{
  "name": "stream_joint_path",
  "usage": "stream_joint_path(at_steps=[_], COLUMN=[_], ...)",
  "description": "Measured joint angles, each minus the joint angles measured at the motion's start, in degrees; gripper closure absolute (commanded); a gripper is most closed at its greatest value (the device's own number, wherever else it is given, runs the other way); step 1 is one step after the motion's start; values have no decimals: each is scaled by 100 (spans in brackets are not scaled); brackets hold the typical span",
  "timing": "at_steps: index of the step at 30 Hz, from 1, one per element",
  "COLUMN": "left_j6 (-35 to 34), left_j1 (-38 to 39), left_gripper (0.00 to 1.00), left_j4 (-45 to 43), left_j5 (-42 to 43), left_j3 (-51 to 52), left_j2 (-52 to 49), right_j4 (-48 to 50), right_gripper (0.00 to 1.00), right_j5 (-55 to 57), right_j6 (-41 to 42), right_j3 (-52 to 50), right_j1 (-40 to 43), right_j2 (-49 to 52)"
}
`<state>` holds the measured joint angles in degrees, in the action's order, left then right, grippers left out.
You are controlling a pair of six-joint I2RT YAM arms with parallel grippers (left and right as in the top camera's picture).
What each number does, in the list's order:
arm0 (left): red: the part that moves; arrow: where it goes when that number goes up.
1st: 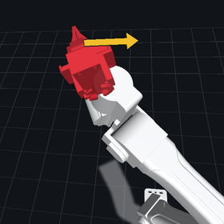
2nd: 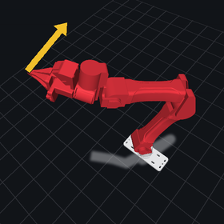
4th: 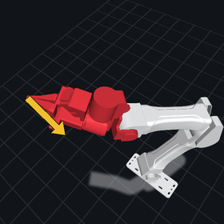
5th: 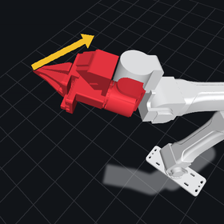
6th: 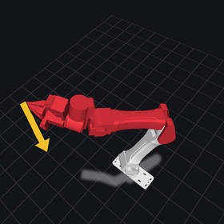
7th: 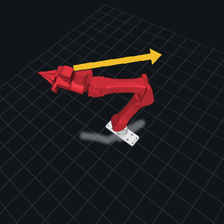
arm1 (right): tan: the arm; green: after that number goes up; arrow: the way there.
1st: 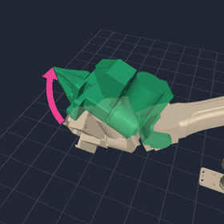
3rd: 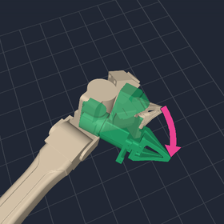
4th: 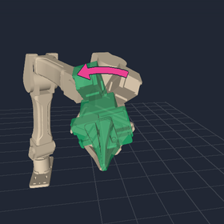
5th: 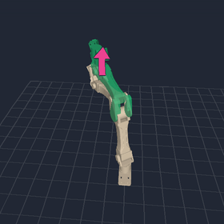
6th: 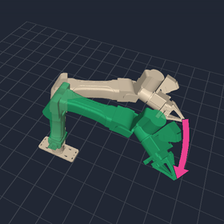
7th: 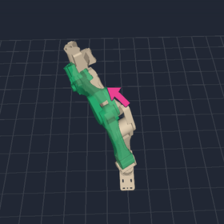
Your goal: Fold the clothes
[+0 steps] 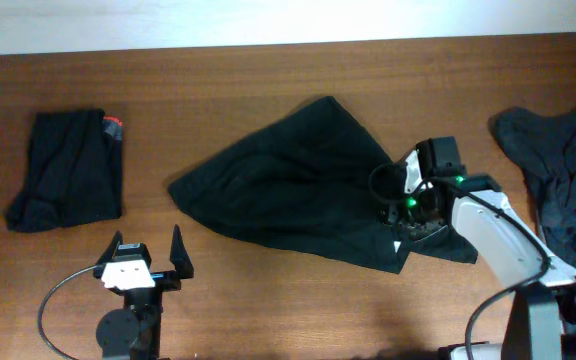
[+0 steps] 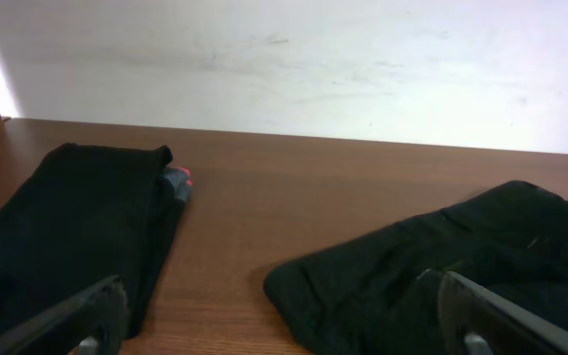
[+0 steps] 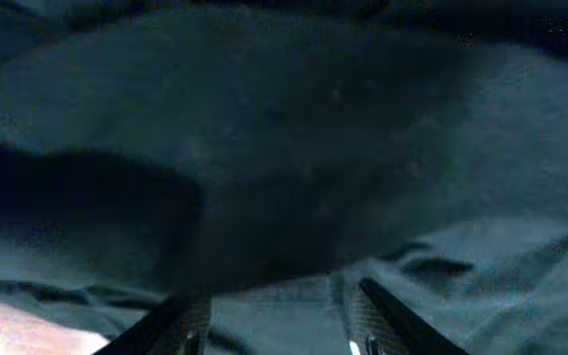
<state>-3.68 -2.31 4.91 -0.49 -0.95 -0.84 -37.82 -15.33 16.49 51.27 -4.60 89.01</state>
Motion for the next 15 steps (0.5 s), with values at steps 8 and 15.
stream_joint_path(at_steps=[8, 15], left_j6=[0, 0], left_j1=[0, 0], left_gripper=[1, 1], left_j4=[-2, -2], left_j5=[-2, 0], left_j3=[0, 0], left_j2=[0, 0], right_j4=[118, 138], right_gripper=[49, 49], right_j5=[-4, -15], right_j6=[-4, 2], right_j3=[-157, -157], right_j1=[0, 0], right_j2=[310, 321])
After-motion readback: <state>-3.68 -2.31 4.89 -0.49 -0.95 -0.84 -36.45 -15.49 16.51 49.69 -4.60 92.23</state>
